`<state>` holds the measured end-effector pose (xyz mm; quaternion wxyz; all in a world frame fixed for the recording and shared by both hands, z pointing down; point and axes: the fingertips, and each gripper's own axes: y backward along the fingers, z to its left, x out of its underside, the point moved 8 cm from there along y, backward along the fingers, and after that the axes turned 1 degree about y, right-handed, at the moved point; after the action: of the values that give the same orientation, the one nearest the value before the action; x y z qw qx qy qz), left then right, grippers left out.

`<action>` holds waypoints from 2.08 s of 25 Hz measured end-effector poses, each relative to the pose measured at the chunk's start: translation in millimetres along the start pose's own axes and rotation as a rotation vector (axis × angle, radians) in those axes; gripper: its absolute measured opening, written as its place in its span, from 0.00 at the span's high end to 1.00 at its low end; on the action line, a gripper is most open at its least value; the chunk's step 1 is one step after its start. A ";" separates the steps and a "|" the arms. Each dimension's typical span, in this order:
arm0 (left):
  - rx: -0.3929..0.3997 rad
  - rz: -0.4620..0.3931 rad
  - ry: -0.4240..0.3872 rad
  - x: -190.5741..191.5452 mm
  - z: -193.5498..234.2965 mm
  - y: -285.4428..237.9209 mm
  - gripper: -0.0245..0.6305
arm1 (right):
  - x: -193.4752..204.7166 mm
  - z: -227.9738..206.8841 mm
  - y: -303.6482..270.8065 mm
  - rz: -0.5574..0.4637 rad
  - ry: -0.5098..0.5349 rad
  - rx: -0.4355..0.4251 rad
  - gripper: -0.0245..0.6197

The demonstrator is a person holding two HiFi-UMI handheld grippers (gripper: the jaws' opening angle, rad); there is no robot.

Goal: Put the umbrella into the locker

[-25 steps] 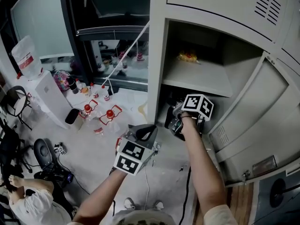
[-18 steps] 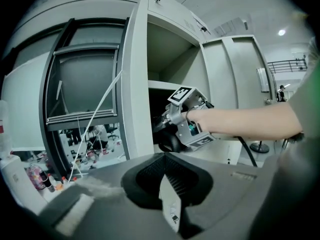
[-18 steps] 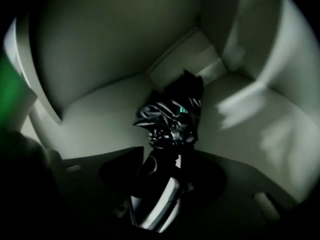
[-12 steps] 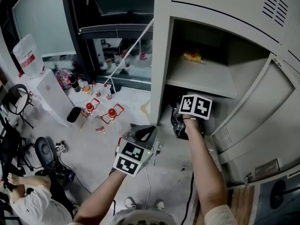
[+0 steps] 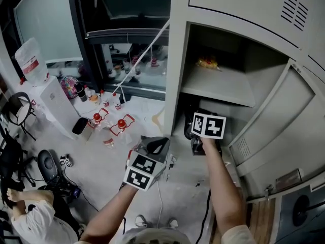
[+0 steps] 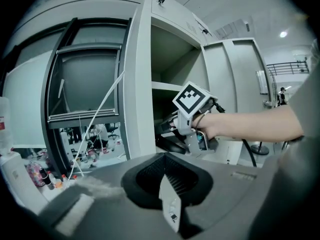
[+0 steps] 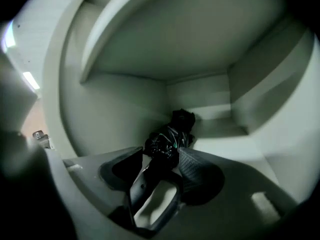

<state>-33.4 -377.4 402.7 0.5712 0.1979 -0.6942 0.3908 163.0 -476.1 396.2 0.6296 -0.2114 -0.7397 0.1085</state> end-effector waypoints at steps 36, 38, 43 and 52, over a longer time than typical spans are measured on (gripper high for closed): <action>0.013 -0.145 0.025 -61.7 -3.4 21.3 0.96 | 13.4 31.4 219.9 -0.299 0.239 0.155 0.95; 0.012 -0.140 0.021 -60.3 -4.2 22.3 0.96 | 15.5 31.9 219.2 -0.300 0.235 0.151 0.95; 0.006 -0.139 0.014 -62.0 -4.4 25.0 0.96 | 16.7 32.9 217.2 -0.303 0.232 0.140 0.95; 0.000 -0.138 0.013 -61.6 -5.2 23.8 0.96 | 18.1 31.4 215.0 -0.310 0.226 0.135 0.95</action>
<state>-30.6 -369.3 337.1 0.6012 0.2428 -0.6753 0.3515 168.0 -274.0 314.7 0.7304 -0.0633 -0.6792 0.0354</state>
